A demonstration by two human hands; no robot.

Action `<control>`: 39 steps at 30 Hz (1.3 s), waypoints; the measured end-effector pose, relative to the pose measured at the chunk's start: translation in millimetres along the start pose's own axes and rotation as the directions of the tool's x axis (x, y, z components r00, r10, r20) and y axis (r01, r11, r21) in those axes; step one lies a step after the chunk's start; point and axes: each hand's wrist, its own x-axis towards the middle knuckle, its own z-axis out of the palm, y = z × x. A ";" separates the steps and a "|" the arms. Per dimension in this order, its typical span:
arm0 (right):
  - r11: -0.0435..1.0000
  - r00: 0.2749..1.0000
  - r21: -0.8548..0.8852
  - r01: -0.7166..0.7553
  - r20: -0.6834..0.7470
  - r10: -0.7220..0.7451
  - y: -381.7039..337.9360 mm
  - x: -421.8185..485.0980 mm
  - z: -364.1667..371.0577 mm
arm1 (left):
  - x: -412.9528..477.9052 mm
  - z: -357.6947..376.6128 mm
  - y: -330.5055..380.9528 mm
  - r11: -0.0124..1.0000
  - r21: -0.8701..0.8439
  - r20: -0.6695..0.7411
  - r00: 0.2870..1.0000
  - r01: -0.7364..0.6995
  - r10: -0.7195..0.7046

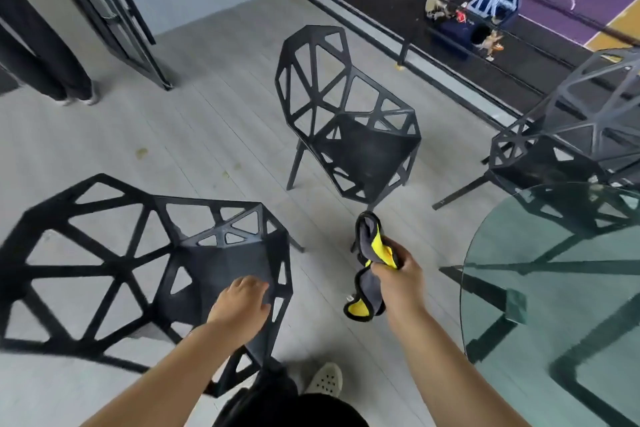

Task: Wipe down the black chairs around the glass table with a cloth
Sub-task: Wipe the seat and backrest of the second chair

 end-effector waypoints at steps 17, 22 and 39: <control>0.999 0.995 0.009 0.040 -0.093 -0.039 -38.0 57.4 -19.5 | 57.0 -33.7 64.4 0.984 0.082 -0.007 0.987 -0.156 0.157; 1.000 0.993 0.002 0.029 -0.115 -0.029 -52.8 74.5 -29.5 | 87.1 -52.9 83.1 0.974 0.101 -0.003 0.979 -0.203 0.205; 0.995 0.969 -0.048 -0.082 -0.237 0.069 -142.9 290.5 42.1 | 347.6 -121.2 98.0 0.993 0.031 0.180 0.978 -0.113 0.106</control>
